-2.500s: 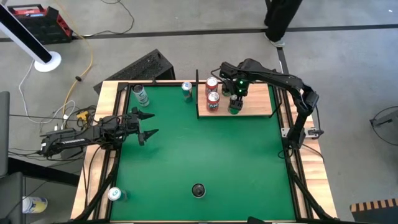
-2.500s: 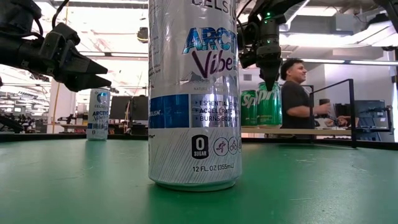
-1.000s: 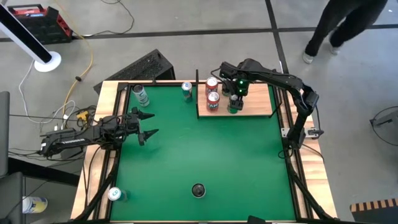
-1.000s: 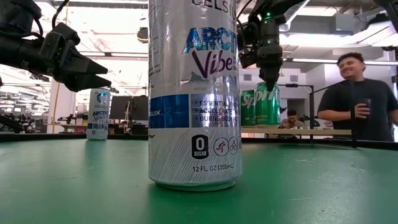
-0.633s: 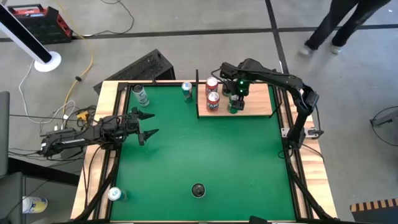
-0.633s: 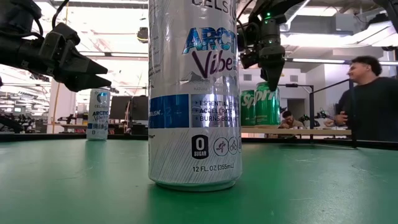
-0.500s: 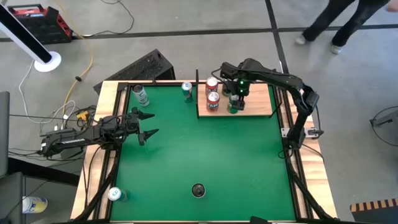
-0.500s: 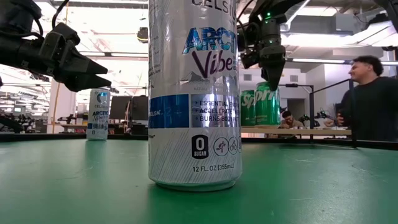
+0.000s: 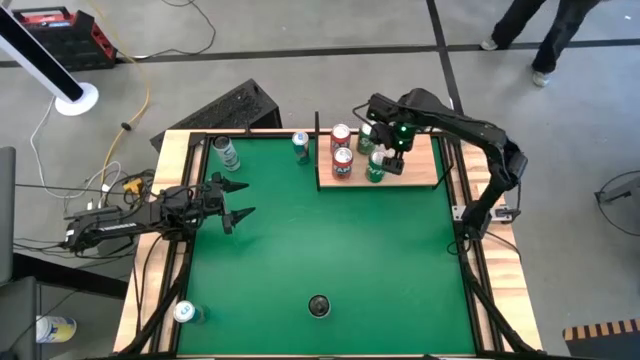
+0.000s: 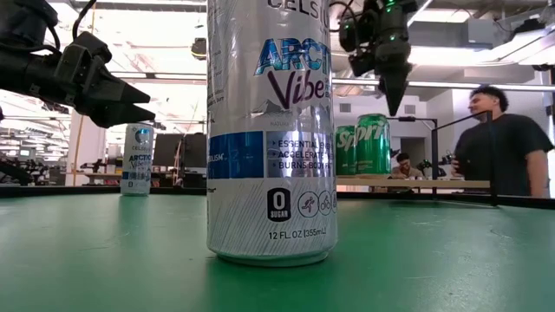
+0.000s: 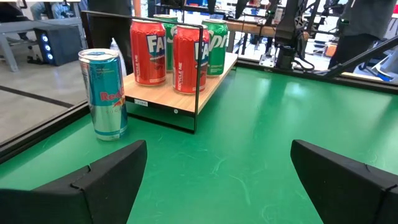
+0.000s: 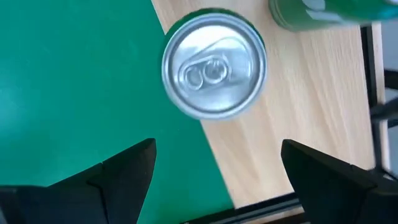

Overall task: Place canned beverage on shelf
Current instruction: Put the green soda can on the shelf aligned with the other green soda can

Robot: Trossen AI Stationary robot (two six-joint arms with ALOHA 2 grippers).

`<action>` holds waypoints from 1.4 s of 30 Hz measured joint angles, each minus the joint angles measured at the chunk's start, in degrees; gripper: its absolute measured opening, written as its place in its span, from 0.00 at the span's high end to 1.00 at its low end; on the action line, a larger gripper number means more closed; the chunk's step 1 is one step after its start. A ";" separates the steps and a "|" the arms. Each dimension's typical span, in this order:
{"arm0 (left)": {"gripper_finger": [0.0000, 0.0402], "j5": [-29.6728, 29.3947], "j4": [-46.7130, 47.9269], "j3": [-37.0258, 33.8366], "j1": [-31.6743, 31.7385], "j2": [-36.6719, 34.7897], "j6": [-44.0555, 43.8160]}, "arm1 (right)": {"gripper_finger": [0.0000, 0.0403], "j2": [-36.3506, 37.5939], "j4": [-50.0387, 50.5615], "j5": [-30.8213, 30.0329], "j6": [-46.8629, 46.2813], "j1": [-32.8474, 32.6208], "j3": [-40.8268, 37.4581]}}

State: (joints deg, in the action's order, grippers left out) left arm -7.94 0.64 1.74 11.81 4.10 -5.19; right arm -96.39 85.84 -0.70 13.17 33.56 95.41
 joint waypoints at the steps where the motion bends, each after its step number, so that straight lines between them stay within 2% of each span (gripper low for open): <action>1: 0.05 0.00 0.00 0.00 0.01 0.00 0.00 | 0.08 0.83 0.62 0.05 -1.05 -0.01 -0.32; 6: 0.05 0.00 0.00 0.00 0.02 0.01 0.00 | 0.08 7.14 -1.54 0.41 -4.62 -0.04 -6.91; 11: 0.05 0.00 0.00 0.00 0.02 0.02 0.00 | 0.12 19.12 -15.08 -0.78 -7.96 -0.13 -23.13; 16: 0.05 0.00 0.00 0.00 0.02 0.02 0.00 | 0.25 29.41 -32.27 -0.90 -11.42 -0.35 -36.98; 20: 0.05 0.00 0.00 0.00 0.02 0.02 0.00 | 0.38 33.06 -40.99 -2.02 -13.38 -1.93 -43.35; 23: 0.05 0.00 0.00 0.00 0.02 0.02 0.00 | 0.54 33.34 -44.15 -5.00 -14.89 -3.66 -45.31; 29: 0.05 0.00 0.00 0.00 0.01 0.02 0.00 | 0.94 33.34 -46.23 -15.37 -19.12 -6.84 -46.94; 31: 0.05 0.00 0.00 0.00 0.02 0.02 0.00 | 0.95 33.32 -46.47 -16.45 -20.17 -7.52 -47.01; 35: 0.05 0.00 0.00 0.00 0.02 0.02 0.00 | 0.93 33.32 -48.62 -16.34 -21.36 -8.46 -47.01; 42: 0.05 0.00 0.00 0.00 0.00 0.02 0.00 | 0.96 33.32 -51.45 -16.33 -21.32 -9.07 -47.01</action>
State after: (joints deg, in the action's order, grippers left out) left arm -7.94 0.64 1.74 11.82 4.12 -5.19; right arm -63.07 34.39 -17.04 -8.14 24.49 48.40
